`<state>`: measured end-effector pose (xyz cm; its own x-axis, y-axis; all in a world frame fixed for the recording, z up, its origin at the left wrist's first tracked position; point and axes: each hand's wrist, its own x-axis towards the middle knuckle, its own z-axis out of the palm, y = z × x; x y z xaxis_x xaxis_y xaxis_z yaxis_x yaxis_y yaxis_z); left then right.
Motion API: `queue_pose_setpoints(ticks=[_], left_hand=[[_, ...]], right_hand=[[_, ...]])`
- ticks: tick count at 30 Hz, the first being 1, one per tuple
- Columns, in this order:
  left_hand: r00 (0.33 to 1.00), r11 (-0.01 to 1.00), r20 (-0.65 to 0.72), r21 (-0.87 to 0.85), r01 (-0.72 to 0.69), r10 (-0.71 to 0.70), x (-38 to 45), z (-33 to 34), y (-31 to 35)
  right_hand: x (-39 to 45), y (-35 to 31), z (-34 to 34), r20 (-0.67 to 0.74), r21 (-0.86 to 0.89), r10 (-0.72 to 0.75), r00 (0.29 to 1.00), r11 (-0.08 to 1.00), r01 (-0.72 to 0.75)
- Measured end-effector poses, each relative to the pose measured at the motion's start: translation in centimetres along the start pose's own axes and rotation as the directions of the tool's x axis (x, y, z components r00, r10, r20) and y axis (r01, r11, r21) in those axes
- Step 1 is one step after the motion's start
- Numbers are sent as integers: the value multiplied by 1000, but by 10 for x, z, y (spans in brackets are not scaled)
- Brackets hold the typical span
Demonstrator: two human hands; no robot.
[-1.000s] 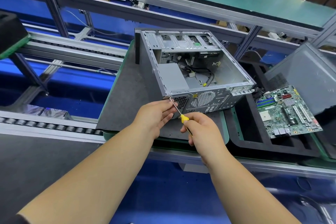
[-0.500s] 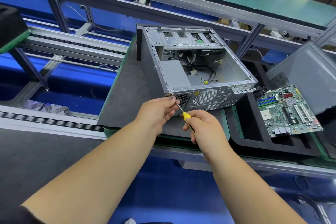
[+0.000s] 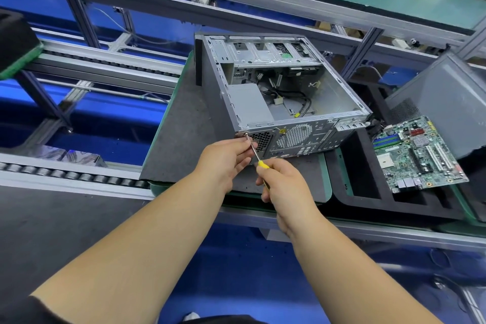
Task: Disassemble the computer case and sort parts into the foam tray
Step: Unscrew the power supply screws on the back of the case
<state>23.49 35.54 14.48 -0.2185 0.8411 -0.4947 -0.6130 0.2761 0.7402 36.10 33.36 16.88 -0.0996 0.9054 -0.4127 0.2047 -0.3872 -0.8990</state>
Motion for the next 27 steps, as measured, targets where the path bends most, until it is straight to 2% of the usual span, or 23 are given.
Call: queue_pose_setpoints(ticks=[1,3,6,9,12,15,17,18,20,23,25,27], left_hand=[[1000,1000,-2,-2,-5,5,0,0,0],[1000,1000,-6,1,-15,15,-1,-1,0],[1000,1000,-11,13,-18,19,0,0,0],[1000,1000,-21,15,-14,14,0,0,-1],[1000,999,-29,40,-3,4,1,1,-2],[999,998,-51,68,16,-13,2,4,-2],[999,997,-49,71,24,-20,2,5,-2],[999,997,-42,78,24,-21,1,5,-2],[999,994,-27,111,21,-18,0,5,-1],[1000,985,-2,171,17,-17,-1,4,-2],[1000,978,22,207,-3,-2,-2,5,-4],[998,969,44,241,-48,38,-2,6,-5]], right_hand=[[0,-1,1,36,98,71,997,992,-74],[2,-4,1,181,328,231,956,902,-280],[3,-7,-4,373,462,319,871,751,-472],[4,-3,-6,398,488,307,865,727,-483],[7,1,-7,352,477,249,902,781,-403],[9,4,-4,199,267,148,969,943,-199],[8,4,-2,85,-12,36,996,999,-35],[7,4,-2,43,-178,-34,998,983,41],[5,5,-2,4,-472,-193,981,865,172],[2,6,2,-3,-755,-350,937,615,227],[3,7,5,18,-861,-414,910,455,225],[4,7,4,49,-865,-426,903,435,252]])
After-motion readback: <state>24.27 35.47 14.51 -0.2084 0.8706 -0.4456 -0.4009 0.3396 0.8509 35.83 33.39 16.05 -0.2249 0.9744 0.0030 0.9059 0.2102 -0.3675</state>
